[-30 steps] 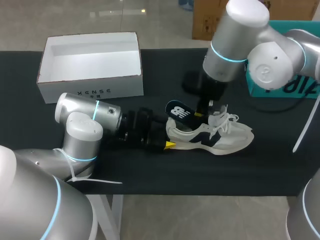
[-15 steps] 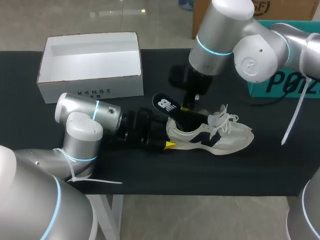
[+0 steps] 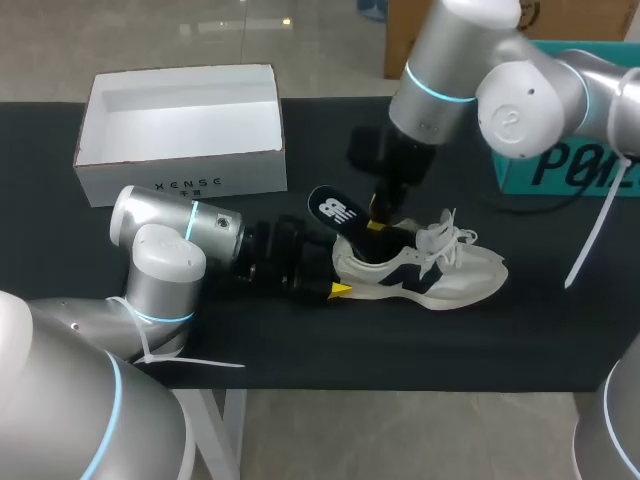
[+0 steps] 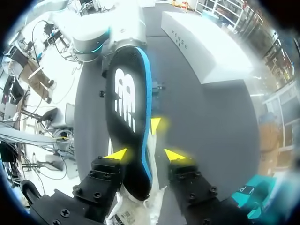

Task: Take the shoe out of the shoebox, open the shoe tongue, remove and reinsert the insole, then place the shoe into the shoebox

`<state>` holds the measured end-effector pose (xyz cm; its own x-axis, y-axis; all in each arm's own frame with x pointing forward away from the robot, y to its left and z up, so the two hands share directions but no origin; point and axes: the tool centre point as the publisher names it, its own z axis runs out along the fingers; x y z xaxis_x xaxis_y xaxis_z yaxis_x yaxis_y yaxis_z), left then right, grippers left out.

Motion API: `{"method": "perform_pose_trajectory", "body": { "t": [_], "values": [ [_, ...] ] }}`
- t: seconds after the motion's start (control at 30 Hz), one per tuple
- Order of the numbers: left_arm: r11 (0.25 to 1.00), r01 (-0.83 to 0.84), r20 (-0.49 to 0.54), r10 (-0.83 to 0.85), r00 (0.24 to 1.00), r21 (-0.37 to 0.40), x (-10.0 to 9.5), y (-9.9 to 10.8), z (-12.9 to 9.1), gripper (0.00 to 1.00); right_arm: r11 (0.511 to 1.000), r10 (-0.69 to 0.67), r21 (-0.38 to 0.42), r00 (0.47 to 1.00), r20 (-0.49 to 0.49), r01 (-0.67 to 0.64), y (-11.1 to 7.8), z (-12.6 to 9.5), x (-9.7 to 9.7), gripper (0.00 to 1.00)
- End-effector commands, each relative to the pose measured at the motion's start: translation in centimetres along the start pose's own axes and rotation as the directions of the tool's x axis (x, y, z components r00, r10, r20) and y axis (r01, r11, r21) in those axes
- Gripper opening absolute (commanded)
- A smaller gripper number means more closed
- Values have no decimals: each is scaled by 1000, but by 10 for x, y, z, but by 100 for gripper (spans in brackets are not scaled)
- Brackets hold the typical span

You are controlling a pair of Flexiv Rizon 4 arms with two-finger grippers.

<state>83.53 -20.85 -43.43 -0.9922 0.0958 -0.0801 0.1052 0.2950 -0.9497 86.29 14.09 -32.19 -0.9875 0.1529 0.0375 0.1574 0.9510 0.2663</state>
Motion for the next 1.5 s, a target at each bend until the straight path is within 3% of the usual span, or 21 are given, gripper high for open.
{"method": "perform_pose_trajectory", "body": {
  "t": [0.03, 0.17, 0.53, 0.57, 0.6, 1.07, 1.3, 1.5],
  "values": [
    [1000, 0, -3, 0, 1000, -3, -1, 2, 1, 0, 1000, -7, -14, 1000, -20, 7, -3, -1, -5, 48],
    [1000, 0, -3, 0, 1000, -3, -1, 2, 1, 0, 1000, -16, 16, 1000, -22, 16, 0, -1, -3, 46],
    [1000, 0, -3, 0, 1000, -3, -1, 2, 1, 0, 999, -34, -14, 999, -42, 33, 8, 5, 5, 41],
    [1000, 0, -3, 0, 1000, -3, -1, 2, 1, 0, 999, -34, -15, 998, -43, 33, 8, 6, 7, 25],
    [1000, 0, -3, 0, 1000, -3, -1, 2, 1, 0, 999, -35, -18, 998, -46, 34, 8, 7, 9, 0],
    [1000, 0, -3, 0, 1000, -3, -1, 2, 1, 0, 998, -44, -53, 998, -54, 41, 13, 2, 21, 0],
    [1000, 0, -3, 0, 1000, -3, -1, 2, 1, 0, 996, -34, -85, 999, -7, 34, 19, -20, 17, 0],
    [1000, 0, -3, 0, 1000, -3, -1, 2, 1, 0, 990, -24, -135, 998, 62, 32, 40, -51, 7, 0]
  ]
}}
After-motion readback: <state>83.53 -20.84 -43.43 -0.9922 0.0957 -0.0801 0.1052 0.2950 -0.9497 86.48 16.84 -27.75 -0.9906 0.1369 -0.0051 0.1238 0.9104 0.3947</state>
